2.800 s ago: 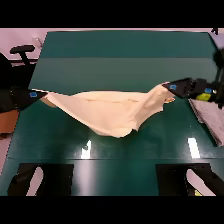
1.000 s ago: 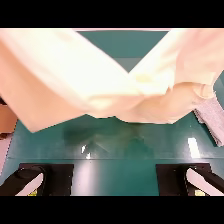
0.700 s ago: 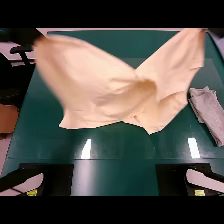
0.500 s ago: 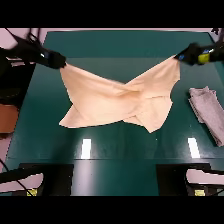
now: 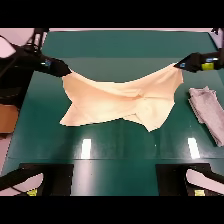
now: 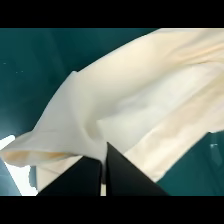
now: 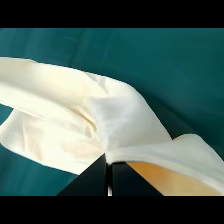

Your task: Fold the shirts.

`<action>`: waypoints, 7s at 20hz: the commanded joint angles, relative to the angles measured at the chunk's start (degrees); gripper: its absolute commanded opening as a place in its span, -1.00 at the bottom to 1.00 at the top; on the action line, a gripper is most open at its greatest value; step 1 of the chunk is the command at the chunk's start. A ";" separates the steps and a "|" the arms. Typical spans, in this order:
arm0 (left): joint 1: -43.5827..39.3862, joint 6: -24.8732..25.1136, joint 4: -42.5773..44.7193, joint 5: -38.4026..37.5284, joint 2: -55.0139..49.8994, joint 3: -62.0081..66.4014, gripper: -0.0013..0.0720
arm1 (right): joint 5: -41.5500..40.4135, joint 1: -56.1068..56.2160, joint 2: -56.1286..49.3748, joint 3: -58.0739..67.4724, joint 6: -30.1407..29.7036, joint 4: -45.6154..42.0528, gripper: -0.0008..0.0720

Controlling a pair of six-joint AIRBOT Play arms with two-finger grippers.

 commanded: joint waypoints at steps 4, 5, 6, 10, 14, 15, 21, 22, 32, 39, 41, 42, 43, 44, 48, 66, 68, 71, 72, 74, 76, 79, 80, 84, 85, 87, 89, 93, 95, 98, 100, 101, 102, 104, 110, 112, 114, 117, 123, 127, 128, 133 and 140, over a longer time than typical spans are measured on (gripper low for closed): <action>0.04 -0.09 -4.00 -6.78 22.60 -0.17 -0.89 | 1.97 -2.12 20.94 -0.17 3.78 -0.09 -0.93; 0.04 -0.17 -4.00 -6.75 26.25 -0.15 -0.90 | 1.62 -2.97 24.41 -0.17 3.67 -0.11 -0.93; 0.04 -0.44 -3.89 -6.64 29.73 -0.15 -0.89 | 0.28 -3.80 27.85 -0.15 3.13 -0.11 -0.93; 0.04 3.26 -4.85 2.16 42.84 0.02 -0.89 | -14.64 -5.81 40.50 -0.13 -3.93 -0.11 -0.93; 0.04 6.91 -4.33 19.37 47.63 6.03 -0.89 | -33.97 -6.80 50.51 -0.13 -13.22 -0.09 -0.93; 0.04 8.20 -4.26 22.53 47.10 8.20 -0.89 | -40.22 -6.75 51.65 -0.11 -13.20 0.02 -0.93; 0.04 0.13 7.45 20.61 31.91 12.04 -0.89 | -37.22 -6.71 33.20 13.84 -6.10 0.00 -0.93; 0.04 -1.64 7.13 16.44 27.74 12.02 -0.89 | -28.72 -6.71 27.78 16.72 -5.81 0.00 -0.93; 0.04 1.03 10.84 21.55 0.68 -12.22 -0.89 | -9.07 3.74 -11.04 -0.31 -5.46 -0.17 -0.93; 0.04 2.82 11.06 43.71 -13.29 -13.97 -0.89 | -17.86 4.17 -26.82 2.60 -10.27 -0.07 -0.93; 0.59 2.56 10.69 48.94 -15.50 -13.94 -0.89 | -17.77 3.30 -30.67 7.23 -10.27 -0.07 -0.93; 1.70 2.54 9.20 50.62 -16.44 -13.94 -0.89 | -17.73 2.58 -32.17 9.49 -10.23 0.02 -0.93; 3.04 2.56 6.71 51.60 -17.20 -13.90 -0.89 | -17.44 1.92 -33.57 11.87 -10.19 0.09 -0.93; 4.92 2.62 3.82 52.11 -17.64 -13.90 -0.89 | -16.76 1.36 -34.69 14.14 -10.19 0.09 -0.93; 11.63 3.13 1.38 49.75 -16.35 -12.92 -0.89 | -15.74 -2.14 -35.63 19.26 -10.21 3.26 -0.93; 13.55 20.15 -14.64 34.93 -0.72 -34.77 -0.90 | -15.19 -7.69 -24.94 -7.15 -20.65 3.91 -0.93; 13.55 20.22 -14.64 39.58 -0.72 -38.66 -0.90 | -16.79 -9.03 -24.98 -9.90 -21.46 3.98 -0.93; 13.55 20.26 -14.64 41.22 -0.90 -41.42 -0.89 | -18.58 -10.49 -26.62 -11.89 -23.02 3.98 -0.93; 13.55 20.28 -14.62 41.11 -1.66 -41.48 -0.89 | -18.36 -10.49 -27.65 -11.82 -23.08 4.00 -0.93; 13.55 21.09 -15.52 41.11 -4.22 -41.48 -0.89 | -18.38 -10.36 -29.73 -11.72 -23.41 4.04 -0.93; 13.55 21.22 -17.46 41.24 -6.49 -41.46 -0.89 | -18.14 -9.92 -30.69 -11.69 -23.63 4.04 -0.93; 13.55 21.11 -17.40 40.72 -7.13 -41.46 -0.89 | -17.51 -9.42 -30.73 -11.69 -23.63 4.42 -0.93; 13.55 21.14 -17.38 39.76 -7.15 -41.46 -0.89 | -16.83 -9.42 -30.75 -11.69 -23.63 4.39 -0.93; 13.55 21.20 -17.38 37.20 -7.06 -41.09 -0.12 | -14.97 -9.44 -30.53 -11.69 -23.76 4.46 -0.72; 13.60 21.18 -17.27 37.05 -6.54 -41.00 0.98 | -14.71 -9.46 -29.97 -11.67 -23.80 4.46 0.17; 14.27 22.60 -16.39 36.50 -3.45 -40.98 0.82 | -14.29 -10.05 -27.32 -11.67 -23.80 4.33 0.71; 16.41 22.29 -16.13 34.27 1.95 -41.00 0.82 | -13.25 -11.67 -22.99 -11.69 -23.76 4.33 0.72; 22.10 17.88 -17.25 20.17 13.88 -41.07 0.82 | -7.21 -15.98 -12.81 -11.76 -20.94 4.42 0.71; 22.29 14.75 -16.00 10.38 17.81 -41.22 0.82 | -1.99 -18.25 -8.26 -11.85 -16.17 3.54 0.68; 22.29 12.24 -16.15 4.37 19.23 -44.87 0.82 | 1.53 -21.70 -1.77 -17.81 -11.76 0.24 0.61; 22.32 10.86 -17.14 5.35 19.23 -47.28 0.82 | 1.49 -25.16 1.86 -26.05 -9.73 -0.20 0.61; 22.32 9.81 -17.09 4.02 19.23 -48.30 0.82 | 1.44 -27.06 3.54 -30.53 -9.31 -0.20 0.61; 22.32 8.50 -16.44 2.56 19.21 -49.46 0.82 | 0.02 -29.07 5.46 -35.39 -8.17 -0.20 0.60; 22.32 4.98 -12.74 2.29 19.21 -51.58 0.82 | -1.09 -32.20 8.33 -42.88 -7.06 -0.39 0.58; 22.32 -3.65 -1.01 -5.01 19.21 -53.24 0.82 | -3.98 -35.45 14.03 -52.26 -5.03 -3.58 0.58; 22.32 -4.59 -3.85 -6.58 19.21 -54.53 0.82 | -2.78 -35.39 13.75 -51.52 -5.05 -3.80 0.58; 22.32 -5.44 -5.92 -6.58 19.21 -57.31 0.82 | -2.60 -35.39 12.44 -50.31 -5.03 -4.39 0.58; 22.29 -3.13 -13.05 -3.43 18.38 -62.45 0.82 | -2.08 -35.39 9.62 -48.57 -5.05 -3.04 0.58; 22.32 -8.09 -12.94 7.76 18.38 -64.83 0.82 | -1.05 -34.75 7.85 -45.07 -5.09 -3.04 0.58; 22.29 -10.73 -12.66 8.96 18.38 -65.24 0.81 | -1.40 -31.78 7.85 -44.89 -5.33 -3.23 0.58; 22.29 -11.19 -12.72 10.05 18.38 -65.53 0.81 | -1.51 -31.10 7.85 -44.89 -5.68 -3.26 0.58; 22.29 -11.89 -12.72 9.70 18.38 -65.77 -0.26 | -1.90 -30.38 7.85 -44.89 -5.68 -3.54 0.58; 22.29 -9.88 -12.76 14.19 18.38 -63.98 -0.89 | 3.30 -30.51 7.85 -45.16 0.92 -9.27 0.58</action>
